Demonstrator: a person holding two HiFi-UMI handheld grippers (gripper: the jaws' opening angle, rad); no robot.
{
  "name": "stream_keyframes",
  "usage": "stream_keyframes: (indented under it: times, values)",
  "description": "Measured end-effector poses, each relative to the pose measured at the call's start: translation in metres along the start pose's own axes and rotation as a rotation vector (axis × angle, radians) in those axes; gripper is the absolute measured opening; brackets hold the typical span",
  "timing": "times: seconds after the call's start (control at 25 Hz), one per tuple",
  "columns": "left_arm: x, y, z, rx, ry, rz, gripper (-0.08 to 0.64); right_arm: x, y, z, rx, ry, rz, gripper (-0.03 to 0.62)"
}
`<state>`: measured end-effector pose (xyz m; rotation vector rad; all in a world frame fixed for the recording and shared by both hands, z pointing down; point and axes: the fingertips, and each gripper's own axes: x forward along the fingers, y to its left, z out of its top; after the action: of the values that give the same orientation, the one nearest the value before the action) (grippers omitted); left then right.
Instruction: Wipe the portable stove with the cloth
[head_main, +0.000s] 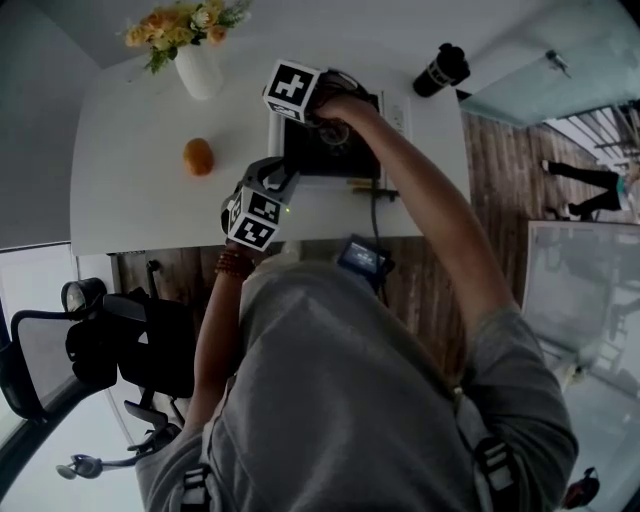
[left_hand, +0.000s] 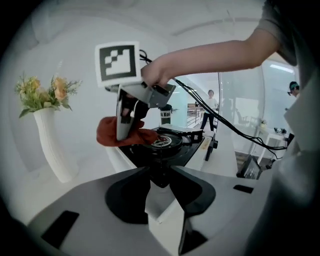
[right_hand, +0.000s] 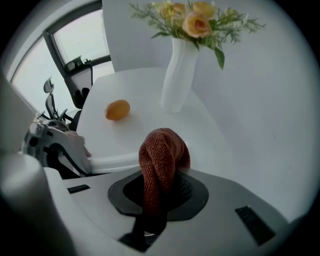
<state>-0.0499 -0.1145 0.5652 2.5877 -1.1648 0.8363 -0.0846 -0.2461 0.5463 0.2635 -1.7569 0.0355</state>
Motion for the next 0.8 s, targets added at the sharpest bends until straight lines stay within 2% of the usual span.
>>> stream_keyframes:
  times: [0.08, 0.24, 0.56, 0.8]
  values:
    - [-0.005, -0.003, -0.004, 0.022, 0.031, -0.009, 0.155, 0.016, 0.0, -0.007, -0.017, 0.052, -0.018, 0.071]
    - [-0.011, -0.008, -0.011, -0.021, 0.046, -0.04, 0.175, 0.02, 0.003, -0.015, -0.033, 0.094, -0.038, 0.069]
    - [-0.01, -0.004, -0.013, -0.073, 0.029, -0.041, 0.176, 0.017, 0.047, -0.025, -0.029, 0.13, 0.191, 0.069]
    - [-0.011, -0.004, -0.013, -0.072, 0.031, -0.039, 0.176, 0.014, 0.073, -0.032, -0.079, 0.17, 0.257, 0.067]
